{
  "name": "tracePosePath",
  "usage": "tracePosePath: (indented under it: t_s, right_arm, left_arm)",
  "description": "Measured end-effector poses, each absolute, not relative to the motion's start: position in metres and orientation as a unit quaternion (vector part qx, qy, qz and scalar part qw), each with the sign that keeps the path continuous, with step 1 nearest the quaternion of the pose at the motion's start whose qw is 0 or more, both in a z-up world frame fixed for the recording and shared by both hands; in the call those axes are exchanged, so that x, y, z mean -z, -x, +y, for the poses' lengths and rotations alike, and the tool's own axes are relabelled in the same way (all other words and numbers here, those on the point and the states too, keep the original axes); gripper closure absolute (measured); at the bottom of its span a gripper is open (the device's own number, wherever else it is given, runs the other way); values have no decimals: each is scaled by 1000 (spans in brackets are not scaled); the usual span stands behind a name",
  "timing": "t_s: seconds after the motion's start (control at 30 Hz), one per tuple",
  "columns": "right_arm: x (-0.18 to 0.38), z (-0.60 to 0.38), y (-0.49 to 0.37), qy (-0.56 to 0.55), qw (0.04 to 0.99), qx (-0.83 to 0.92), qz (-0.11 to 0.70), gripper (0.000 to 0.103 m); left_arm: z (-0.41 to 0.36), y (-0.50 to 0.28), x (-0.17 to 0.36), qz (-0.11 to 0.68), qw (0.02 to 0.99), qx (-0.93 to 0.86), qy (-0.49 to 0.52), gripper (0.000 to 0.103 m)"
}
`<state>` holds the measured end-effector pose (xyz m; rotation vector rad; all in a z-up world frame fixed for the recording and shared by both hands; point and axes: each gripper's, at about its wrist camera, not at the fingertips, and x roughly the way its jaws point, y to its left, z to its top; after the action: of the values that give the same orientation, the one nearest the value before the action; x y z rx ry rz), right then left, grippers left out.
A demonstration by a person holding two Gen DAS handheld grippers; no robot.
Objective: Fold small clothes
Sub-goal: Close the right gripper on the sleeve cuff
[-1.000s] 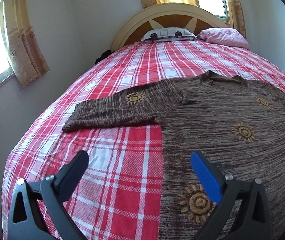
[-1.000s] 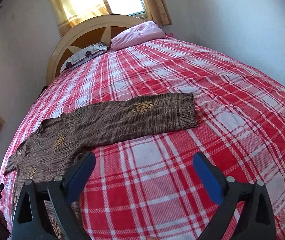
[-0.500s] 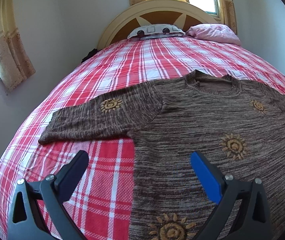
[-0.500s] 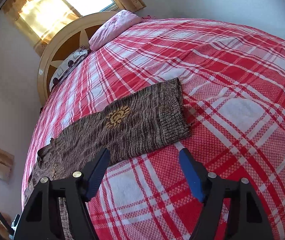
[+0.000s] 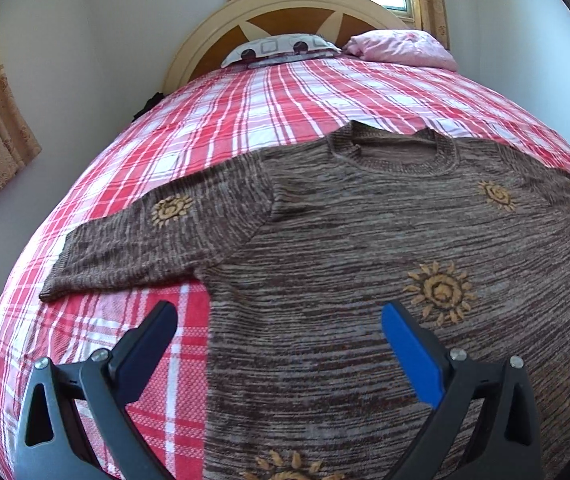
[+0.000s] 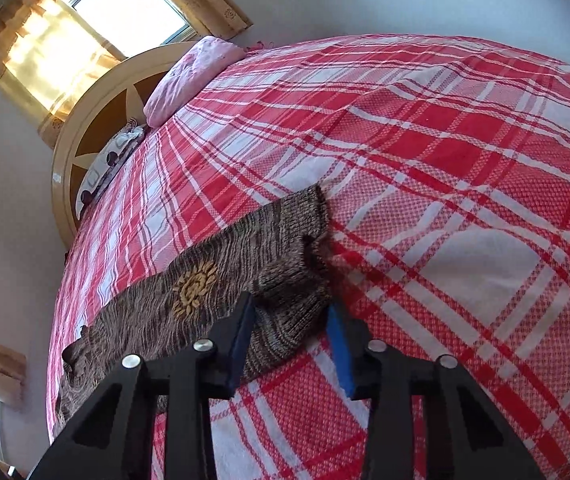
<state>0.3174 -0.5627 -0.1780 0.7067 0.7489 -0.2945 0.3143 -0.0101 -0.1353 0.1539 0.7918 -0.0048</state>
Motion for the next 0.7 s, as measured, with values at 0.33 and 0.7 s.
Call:
tracePosePath:
  t_s: [0.33, 0.7]
  right_arm:
    - [157, -533, -331, -259, 893, 110, 351, 92]
    - [117, -432, -359, -122, 930, 17, 347, 93]
  left_arm:
    - [-22, -315, 139, 395, 916, 31, -70, 0]
    - [-28, -311, 135, 393, 916, 50, -64, 0]
